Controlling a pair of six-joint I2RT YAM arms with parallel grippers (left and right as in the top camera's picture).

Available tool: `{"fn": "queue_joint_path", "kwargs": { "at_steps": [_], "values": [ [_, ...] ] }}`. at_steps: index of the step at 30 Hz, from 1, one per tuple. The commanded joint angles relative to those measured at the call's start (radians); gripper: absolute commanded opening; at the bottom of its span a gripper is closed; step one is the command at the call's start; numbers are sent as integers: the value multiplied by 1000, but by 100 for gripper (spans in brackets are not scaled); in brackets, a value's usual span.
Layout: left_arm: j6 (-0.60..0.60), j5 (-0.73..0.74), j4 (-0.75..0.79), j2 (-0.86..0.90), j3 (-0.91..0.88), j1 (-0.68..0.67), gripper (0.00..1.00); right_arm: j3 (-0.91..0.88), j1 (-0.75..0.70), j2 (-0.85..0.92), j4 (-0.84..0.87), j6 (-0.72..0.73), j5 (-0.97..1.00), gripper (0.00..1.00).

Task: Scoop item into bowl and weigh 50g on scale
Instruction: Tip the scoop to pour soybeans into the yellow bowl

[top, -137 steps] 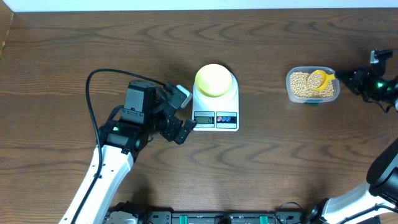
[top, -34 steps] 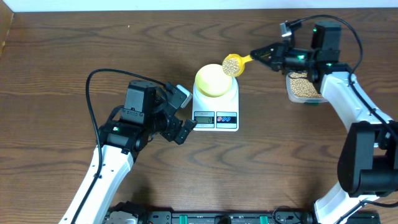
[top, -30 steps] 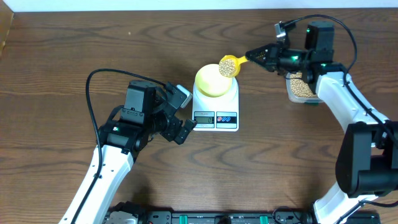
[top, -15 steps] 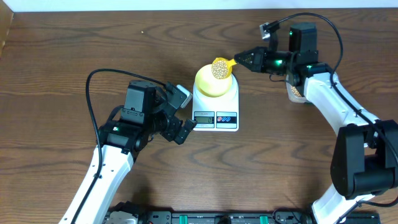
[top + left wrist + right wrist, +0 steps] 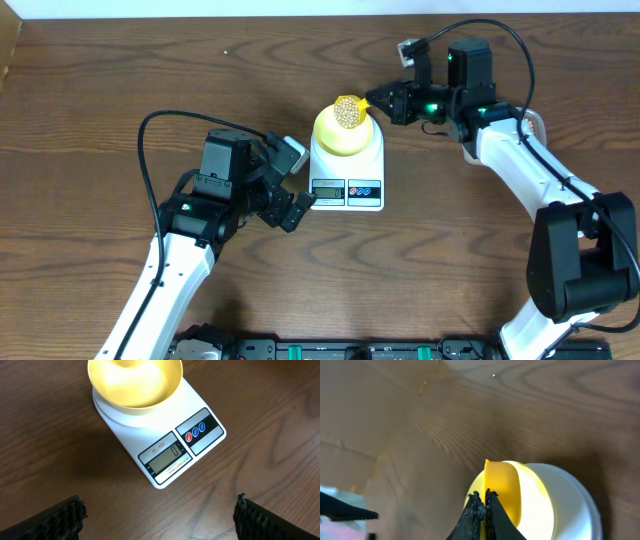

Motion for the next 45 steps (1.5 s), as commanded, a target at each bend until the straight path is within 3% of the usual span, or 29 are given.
{"fn": "queue_joint_path", "kwargs": {
  "at_steps": [1,32,45],
  "values": [
    [-6,-9,2,2,-1,4,97,0,15,11,3,-171,2,1],
    [-6,-9,2,2,-1,4,97,0,38,11,-12,-927,-64,1],
    [-6,-9,2,2,-1,4,97,0,85,11,-31,-980,-75,1]
  ]
}}
